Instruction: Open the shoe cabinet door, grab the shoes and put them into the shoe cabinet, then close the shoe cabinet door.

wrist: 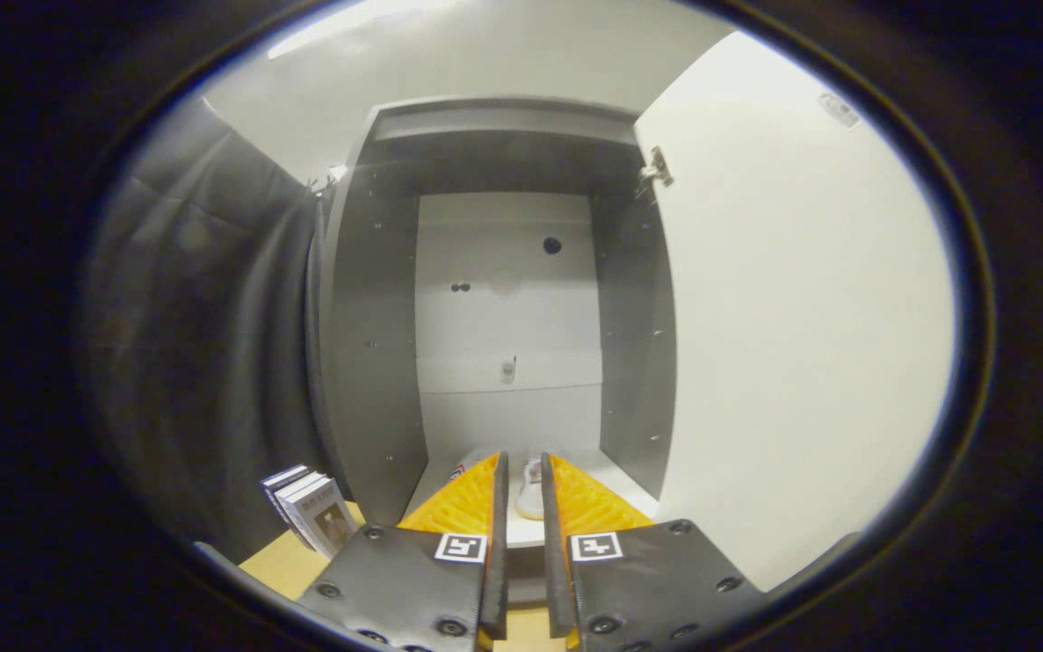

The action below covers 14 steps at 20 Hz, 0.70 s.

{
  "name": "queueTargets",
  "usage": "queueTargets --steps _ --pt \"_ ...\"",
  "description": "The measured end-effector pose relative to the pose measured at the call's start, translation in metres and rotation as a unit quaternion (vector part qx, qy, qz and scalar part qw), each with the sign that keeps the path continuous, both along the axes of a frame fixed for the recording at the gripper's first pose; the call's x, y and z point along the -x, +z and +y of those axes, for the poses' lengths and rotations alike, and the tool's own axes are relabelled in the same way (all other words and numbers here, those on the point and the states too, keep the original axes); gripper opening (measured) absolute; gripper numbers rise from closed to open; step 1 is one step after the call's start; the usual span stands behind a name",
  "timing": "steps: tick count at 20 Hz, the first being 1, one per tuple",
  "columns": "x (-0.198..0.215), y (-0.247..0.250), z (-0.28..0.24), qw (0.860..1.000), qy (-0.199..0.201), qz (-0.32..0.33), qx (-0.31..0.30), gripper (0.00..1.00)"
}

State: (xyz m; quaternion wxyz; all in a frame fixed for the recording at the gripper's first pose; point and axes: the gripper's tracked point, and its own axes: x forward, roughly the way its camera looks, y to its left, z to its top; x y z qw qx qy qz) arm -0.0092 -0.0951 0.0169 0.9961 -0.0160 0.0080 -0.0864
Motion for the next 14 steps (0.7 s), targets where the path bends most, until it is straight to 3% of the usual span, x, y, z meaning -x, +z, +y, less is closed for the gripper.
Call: queueTargets --steps 8,14 --pt "0.07 0.039 -0.04 0.999 -0.025 -0.028 0.003 0.19" --pt "0.123 0.055 -0.072 0.999 -0.005 -0.027 0.015 0.19"
